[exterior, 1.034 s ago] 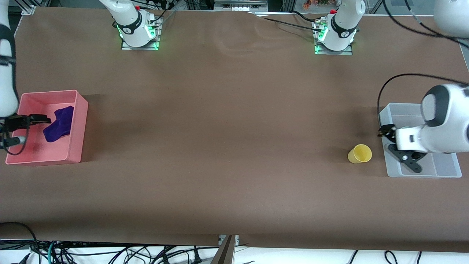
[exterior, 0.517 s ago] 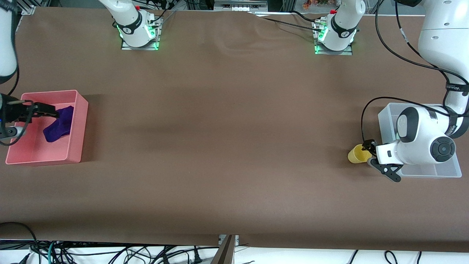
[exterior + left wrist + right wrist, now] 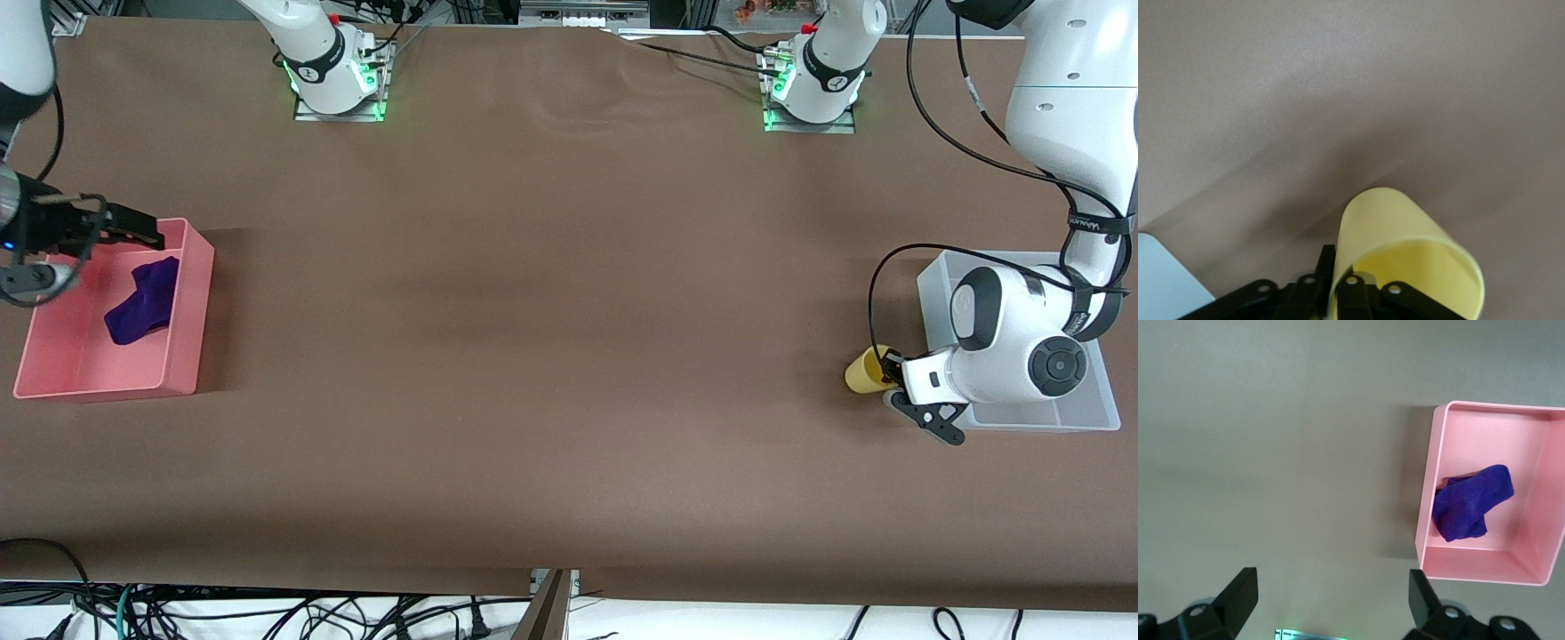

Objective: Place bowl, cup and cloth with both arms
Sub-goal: 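Grasp the yellow cup with the left gripper while the right gripper rises, then carry the yellow cup with the left gripper onto the green bowl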

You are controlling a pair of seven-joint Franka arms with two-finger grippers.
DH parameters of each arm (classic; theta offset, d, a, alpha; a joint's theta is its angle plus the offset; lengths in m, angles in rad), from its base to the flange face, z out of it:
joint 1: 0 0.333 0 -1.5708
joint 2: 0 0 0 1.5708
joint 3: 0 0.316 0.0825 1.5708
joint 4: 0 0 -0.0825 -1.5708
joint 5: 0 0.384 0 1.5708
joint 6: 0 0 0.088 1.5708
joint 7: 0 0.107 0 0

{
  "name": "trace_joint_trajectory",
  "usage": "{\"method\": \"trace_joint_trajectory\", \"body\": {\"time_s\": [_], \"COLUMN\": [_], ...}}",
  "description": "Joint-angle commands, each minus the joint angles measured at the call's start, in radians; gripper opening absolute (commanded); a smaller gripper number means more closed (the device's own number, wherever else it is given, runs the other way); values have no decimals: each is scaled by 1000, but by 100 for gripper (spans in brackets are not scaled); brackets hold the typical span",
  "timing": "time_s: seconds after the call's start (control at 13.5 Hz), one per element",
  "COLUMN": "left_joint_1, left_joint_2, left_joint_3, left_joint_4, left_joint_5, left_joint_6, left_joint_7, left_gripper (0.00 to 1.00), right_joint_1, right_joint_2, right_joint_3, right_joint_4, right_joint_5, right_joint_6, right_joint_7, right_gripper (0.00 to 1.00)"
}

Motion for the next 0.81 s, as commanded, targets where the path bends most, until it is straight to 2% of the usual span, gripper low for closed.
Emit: {"method": "trace_joint_trajectory", "body": {"time_s": [0.0, 0.3, 0.59, 0.74], "left_joint_1": [-1, 2, 5, 15], "left_joint_2": [13, -3, -148, -219], "left_joint_3": [1, 1, 9, 48], "left_joint_4": [1, 7, 21, 29], "left_joint_5": [-31, -33, -17, 22], "left_joint_6": [1, -20, -187, -265], "left_joint_7": [1, 4, 25, 105], "left_gripper": [0, 0, 0, 0], "right_joint_1": [-12, -43, -43, -45], "right_joint_2": [-58, -128, -154, -159], "right_joint_3": [39, 36, 63, 64], "right_joint_4": [-28, -32, -34, -37], "right_joint_5": [-45, -43, -71, -66], "right_joint_6": [-8, 8, 2, -5], "right_joint_7": [2, -1, 6, 12], "right_gripper": [100, 100, 100, 100]}}
